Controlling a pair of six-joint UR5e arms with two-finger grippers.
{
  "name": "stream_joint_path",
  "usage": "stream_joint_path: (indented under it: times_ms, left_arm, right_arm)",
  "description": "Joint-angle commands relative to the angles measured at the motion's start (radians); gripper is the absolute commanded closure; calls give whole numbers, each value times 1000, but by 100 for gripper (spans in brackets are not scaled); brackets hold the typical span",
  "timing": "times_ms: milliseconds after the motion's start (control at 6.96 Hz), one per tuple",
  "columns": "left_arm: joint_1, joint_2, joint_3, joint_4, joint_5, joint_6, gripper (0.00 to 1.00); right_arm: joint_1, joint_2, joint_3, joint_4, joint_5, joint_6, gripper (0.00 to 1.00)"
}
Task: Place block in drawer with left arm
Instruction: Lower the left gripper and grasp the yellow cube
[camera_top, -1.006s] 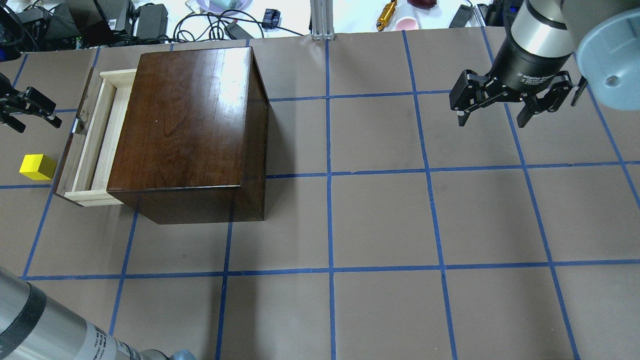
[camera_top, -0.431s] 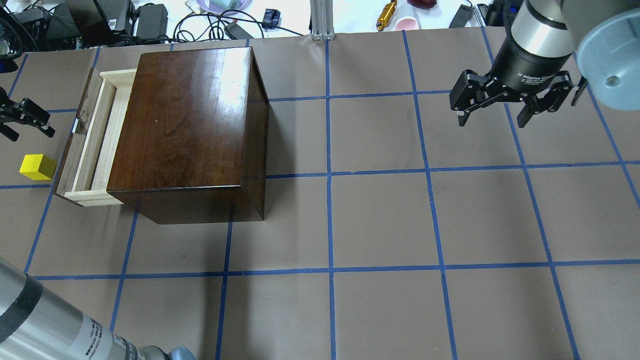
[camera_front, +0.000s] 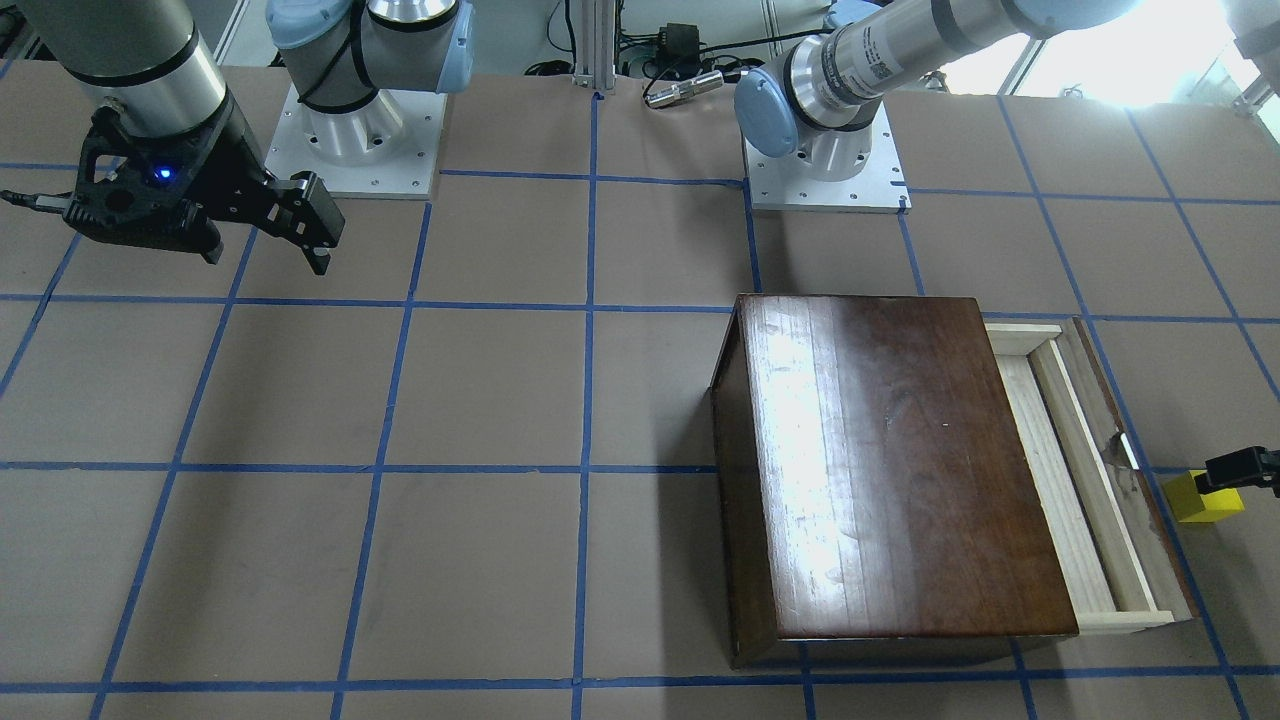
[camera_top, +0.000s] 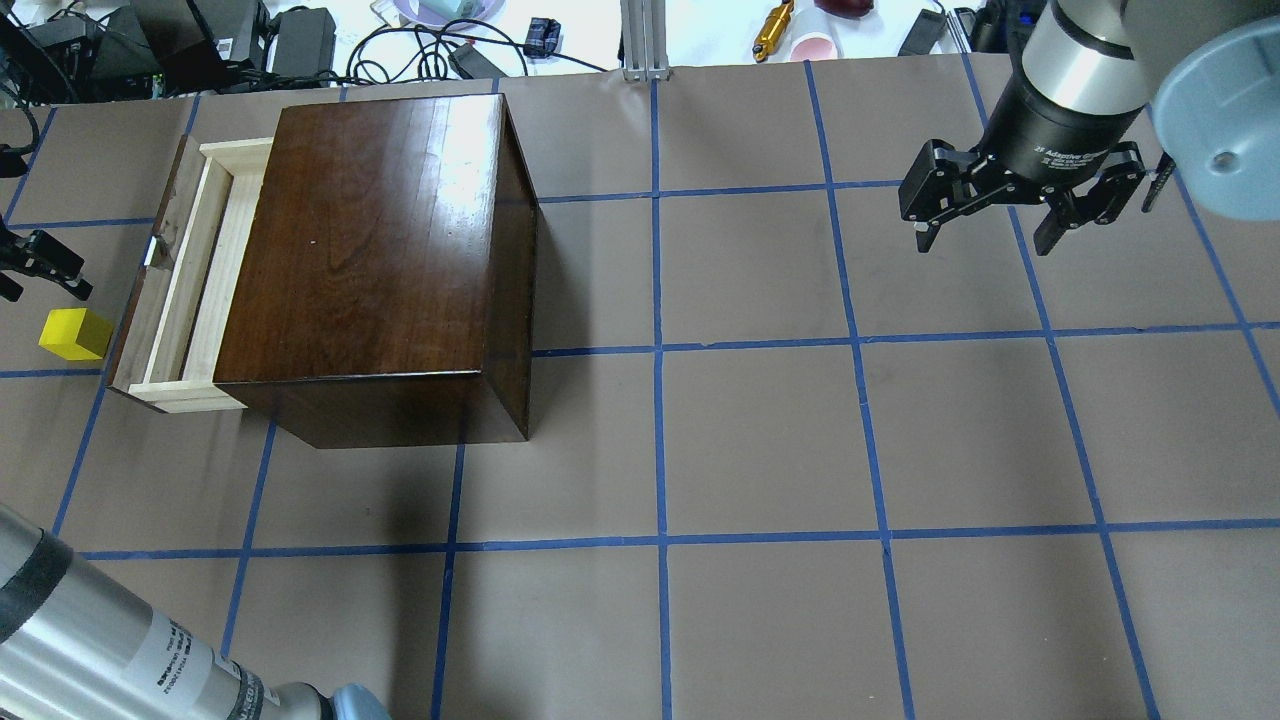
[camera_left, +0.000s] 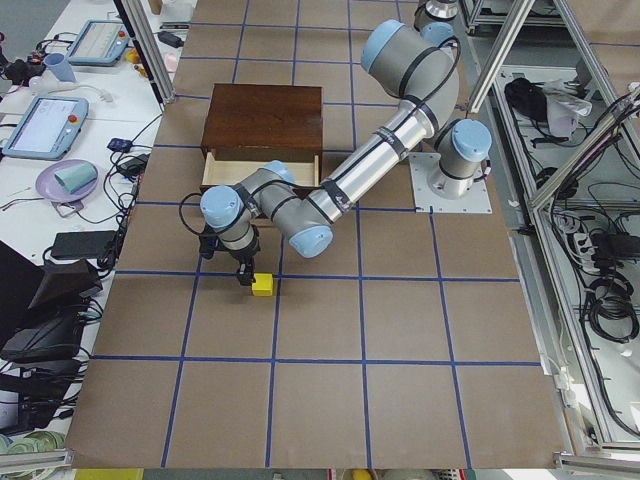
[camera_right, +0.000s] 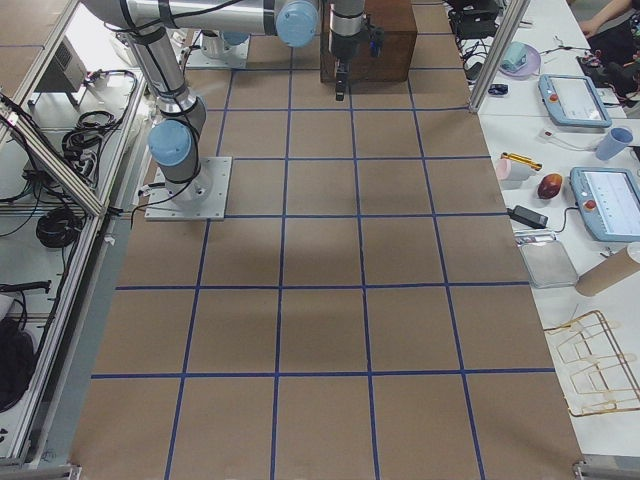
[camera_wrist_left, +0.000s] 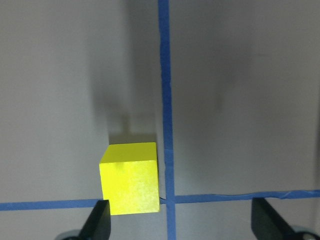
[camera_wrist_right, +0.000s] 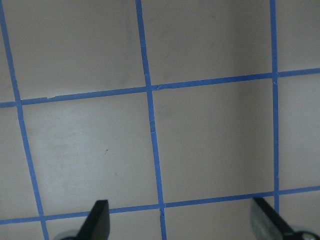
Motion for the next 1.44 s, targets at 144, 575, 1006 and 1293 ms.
stream_joint_path:
  times_ms: [144,575,1006,1293]
  left_arm:
    - [18,-45,-15,49,15,48,0]
    - [22,-67,-18,49,16,84,0]
    - [22,-81,-18,51,16,83,0]
    - [22,-82,-17,49,16,81,19]
  right_arm:
    - [0,0,0,0,0,0,0]
    - [0,0,0,0,0,0,0]
    - [0,0,0,0,0,0,0]
    - [0,0,0,0,0,0,0]
